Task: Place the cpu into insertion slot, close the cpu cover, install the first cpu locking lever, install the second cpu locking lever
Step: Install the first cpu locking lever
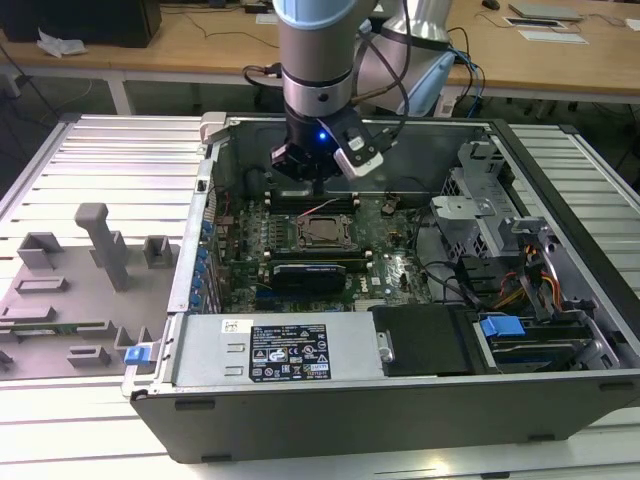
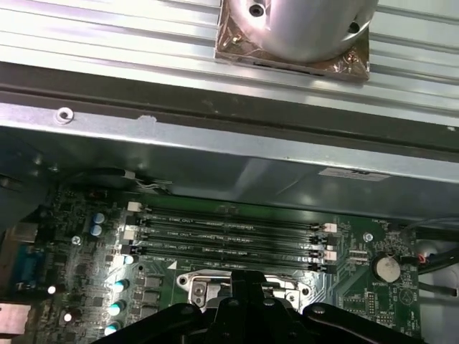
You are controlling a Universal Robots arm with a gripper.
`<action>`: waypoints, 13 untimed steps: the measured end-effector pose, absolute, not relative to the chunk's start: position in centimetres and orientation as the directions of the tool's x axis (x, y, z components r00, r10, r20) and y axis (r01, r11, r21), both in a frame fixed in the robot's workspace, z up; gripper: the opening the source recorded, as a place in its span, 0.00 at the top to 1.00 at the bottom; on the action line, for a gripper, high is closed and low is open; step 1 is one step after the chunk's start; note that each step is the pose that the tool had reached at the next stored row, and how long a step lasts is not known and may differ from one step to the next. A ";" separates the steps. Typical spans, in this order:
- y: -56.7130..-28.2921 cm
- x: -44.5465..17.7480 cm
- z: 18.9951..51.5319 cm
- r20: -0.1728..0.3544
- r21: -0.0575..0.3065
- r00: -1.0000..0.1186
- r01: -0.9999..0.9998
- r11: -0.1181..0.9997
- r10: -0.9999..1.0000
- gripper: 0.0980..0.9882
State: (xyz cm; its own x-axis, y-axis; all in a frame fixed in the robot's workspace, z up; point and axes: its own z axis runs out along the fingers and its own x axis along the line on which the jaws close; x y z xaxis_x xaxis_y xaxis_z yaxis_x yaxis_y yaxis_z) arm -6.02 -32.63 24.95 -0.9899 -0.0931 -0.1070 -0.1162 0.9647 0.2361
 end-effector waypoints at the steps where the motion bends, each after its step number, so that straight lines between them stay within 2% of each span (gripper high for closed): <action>1: -32.6 -6.1 24.8 -0.113 0.235 -0.989 -0.118 0.965 -0.093 0.99; 13: -32.6 -6.3 23.4 -0.117 0.203 -0.993 -0.032 0.979 -0.008 0.99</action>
